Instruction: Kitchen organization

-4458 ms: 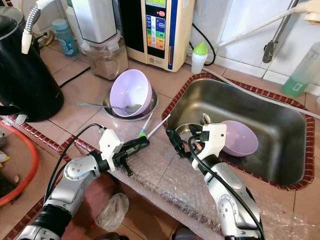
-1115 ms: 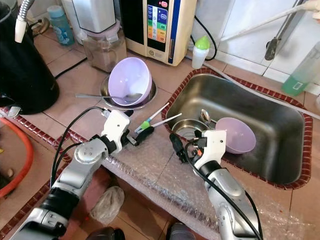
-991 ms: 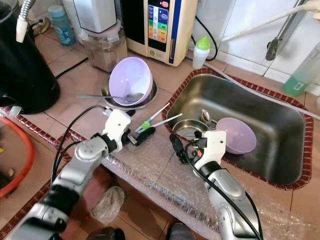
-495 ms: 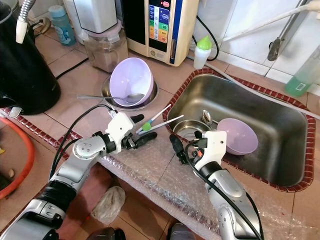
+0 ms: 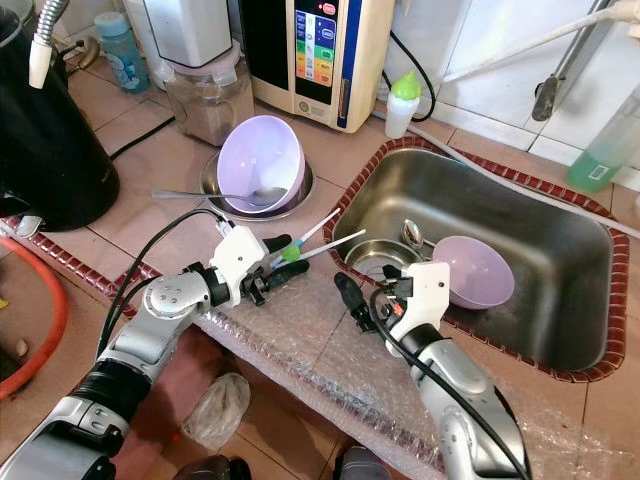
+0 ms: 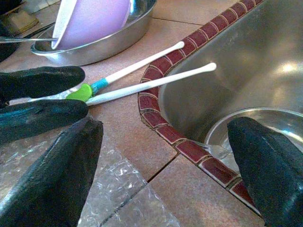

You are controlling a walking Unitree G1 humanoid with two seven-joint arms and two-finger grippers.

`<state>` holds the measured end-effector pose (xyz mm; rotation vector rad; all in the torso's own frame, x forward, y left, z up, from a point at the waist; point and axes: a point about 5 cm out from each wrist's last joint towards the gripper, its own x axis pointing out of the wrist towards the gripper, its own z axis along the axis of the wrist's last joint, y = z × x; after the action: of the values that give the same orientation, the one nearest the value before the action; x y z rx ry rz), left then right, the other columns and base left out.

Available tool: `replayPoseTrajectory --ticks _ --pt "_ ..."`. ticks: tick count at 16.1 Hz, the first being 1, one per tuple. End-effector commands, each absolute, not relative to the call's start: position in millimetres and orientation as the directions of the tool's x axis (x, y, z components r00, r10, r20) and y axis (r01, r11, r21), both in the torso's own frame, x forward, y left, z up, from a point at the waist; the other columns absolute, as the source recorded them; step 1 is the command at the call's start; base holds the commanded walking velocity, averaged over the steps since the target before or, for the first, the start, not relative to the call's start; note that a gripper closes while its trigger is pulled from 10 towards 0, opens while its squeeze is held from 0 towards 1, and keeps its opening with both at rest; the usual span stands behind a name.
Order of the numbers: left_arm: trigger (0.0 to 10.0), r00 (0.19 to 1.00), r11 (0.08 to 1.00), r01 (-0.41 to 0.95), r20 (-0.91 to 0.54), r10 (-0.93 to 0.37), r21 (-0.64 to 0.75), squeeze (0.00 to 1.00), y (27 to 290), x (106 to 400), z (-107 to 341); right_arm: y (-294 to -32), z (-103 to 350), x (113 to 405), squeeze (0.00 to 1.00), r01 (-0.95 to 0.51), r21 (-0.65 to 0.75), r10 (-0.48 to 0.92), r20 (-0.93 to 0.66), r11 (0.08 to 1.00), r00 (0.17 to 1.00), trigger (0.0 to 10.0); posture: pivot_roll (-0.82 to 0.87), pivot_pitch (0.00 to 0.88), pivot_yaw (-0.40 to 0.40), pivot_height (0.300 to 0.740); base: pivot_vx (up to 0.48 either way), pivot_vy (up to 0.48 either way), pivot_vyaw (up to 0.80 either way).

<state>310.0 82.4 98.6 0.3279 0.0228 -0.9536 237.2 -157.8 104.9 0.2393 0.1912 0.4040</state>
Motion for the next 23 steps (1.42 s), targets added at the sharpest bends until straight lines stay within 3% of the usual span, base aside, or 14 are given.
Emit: replayPoseTrajectory --ticks 1,18,23 --pt "0.0 0.553 0.519 0.833 -0.316 -0.771 0.192 0.00 91.6 296.8 63.1 -157.4 109.5 236.2 0.00 -0.385 0.264 0.427 -0.124 0.884 0.896 10.0 -0.19 0.102 -0.009 0.740 0.000 0.000 0.00" --pt "0.0 0.618 0.587 0.785 -0.182 -0.765 0.198 0.00 89.2 298.6 71.9 -165.6 110.0 243.7 0.00 -0.342 0.232 0.377 -0.123 0.910 0.918 10.0 -0.19 0.092 -0.015 0.740 0.000 0.000 0.00" --pt "0.0 0.666 0.660 0.740 -0.004 -0.746 0.130 0.00 90.6 299.2 95.2 -166.4 111.3 248.5 0.00 -0.328 0.228 0.360 -0.114 0.917 0.926 10.0 -0.18 0.089 -0.018 0.740 0.000 0.000 0.00"
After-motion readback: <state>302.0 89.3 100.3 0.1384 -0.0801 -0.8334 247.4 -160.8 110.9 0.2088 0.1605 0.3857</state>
